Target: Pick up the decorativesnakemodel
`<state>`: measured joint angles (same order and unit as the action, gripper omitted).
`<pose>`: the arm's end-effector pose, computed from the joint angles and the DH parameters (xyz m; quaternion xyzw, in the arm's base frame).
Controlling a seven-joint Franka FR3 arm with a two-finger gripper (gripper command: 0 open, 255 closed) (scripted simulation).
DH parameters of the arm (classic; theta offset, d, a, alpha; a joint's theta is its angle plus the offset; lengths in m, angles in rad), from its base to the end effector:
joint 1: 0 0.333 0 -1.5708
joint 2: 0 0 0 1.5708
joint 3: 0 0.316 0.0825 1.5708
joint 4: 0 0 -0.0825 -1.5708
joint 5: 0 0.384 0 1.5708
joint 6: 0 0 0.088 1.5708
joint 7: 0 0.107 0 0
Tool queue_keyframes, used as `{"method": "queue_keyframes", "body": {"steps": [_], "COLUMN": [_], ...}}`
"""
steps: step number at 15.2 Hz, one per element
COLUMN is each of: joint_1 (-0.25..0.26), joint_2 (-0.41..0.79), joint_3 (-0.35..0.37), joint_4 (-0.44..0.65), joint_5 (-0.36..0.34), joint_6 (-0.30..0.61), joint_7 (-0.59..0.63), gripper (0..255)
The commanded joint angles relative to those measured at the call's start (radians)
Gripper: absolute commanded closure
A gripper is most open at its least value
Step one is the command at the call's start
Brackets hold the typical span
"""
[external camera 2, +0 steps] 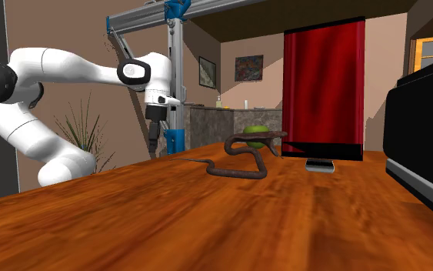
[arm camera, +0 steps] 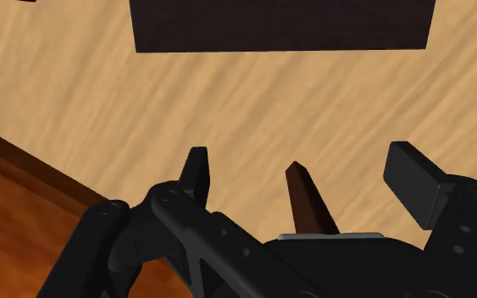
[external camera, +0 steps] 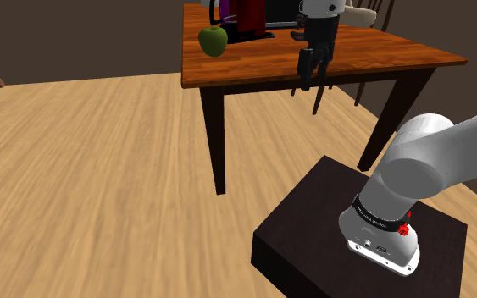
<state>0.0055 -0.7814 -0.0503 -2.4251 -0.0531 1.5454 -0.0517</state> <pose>0.3017 -0.0228 0.5542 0.9987 0.0122 -0.0497 0.0068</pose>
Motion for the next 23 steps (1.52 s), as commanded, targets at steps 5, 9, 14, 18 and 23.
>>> {"method": "queue_keyframes", "body": {"steps": [5, 9, 14, 18, 23], "joint_1": [0.018, 0.048, 0.108, 0.177, 0.286], "joint_2": [-0.008, 0.024, 0.115, 0.222, 0.401], "joint_3": [-0.12, -0.242, -0.396, -0.522, -0.696], "joint_4": [0.023, 0.079, 0.192, 0.314, 0.501], "joint_5": [-0.098, -0.185, -0.258, -0.275, -0.227], "joint_6": [-0.009, 0.0, 0.027, 0.055, 0.087], "joint_7": [-0.254, -0.507, -0.823, -1.079, -1.416], "gripper": [0, 0, 0, 0, 0]}}
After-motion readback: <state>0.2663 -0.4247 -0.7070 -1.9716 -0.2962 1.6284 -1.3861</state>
